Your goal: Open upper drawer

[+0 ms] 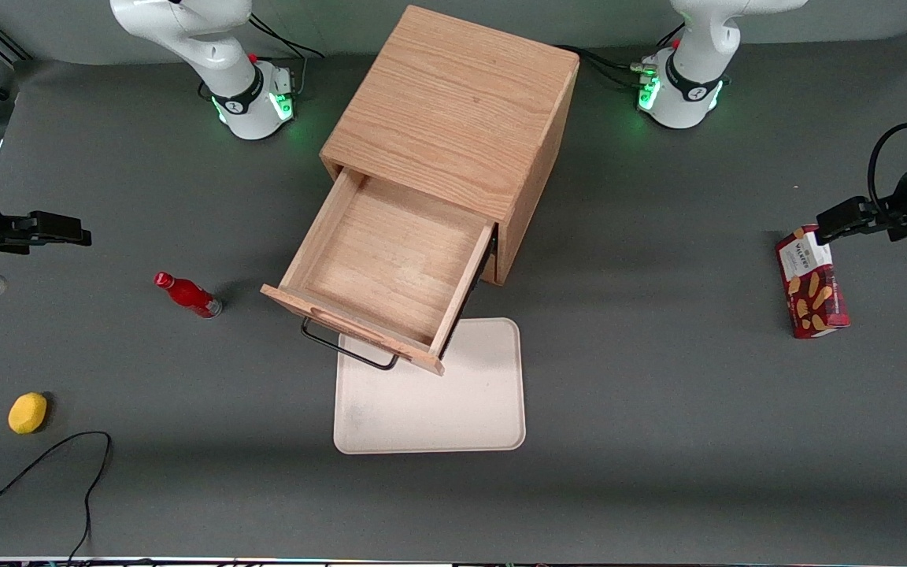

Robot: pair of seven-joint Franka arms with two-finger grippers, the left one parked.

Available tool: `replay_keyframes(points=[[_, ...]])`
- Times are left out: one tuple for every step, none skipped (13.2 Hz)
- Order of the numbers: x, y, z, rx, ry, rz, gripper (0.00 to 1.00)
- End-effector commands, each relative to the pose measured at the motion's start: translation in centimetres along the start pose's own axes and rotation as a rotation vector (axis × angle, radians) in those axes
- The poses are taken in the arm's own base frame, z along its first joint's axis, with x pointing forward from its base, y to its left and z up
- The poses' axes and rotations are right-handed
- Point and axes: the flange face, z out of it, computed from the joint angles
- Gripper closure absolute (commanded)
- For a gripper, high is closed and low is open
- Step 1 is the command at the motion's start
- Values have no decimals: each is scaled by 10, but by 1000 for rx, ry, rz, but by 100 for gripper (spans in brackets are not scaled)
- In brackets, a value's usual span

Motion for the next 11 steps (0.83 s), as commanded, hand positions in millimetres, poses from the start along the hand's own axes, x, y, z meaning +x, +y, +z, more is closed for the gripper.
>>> replay_keyframes(points=[[-41,-10,10,8,86,35,1],[-48,-10,12,11,100,38,1],[-53,-6,10,14,111,46,1],[-55,-9,8,11,114,42,1],[-54,-18,6,4,115,29,0],[-54,-26,3,-1,117,28,0],[-52,-29,2,1,115,55,0],[-48,-34,0,1,119,74,0],[-44,-39,-5,3,130,83,0],[-41,-47,-10,2,140,75,0],[-41,-51,-13,1,136,56,0]])
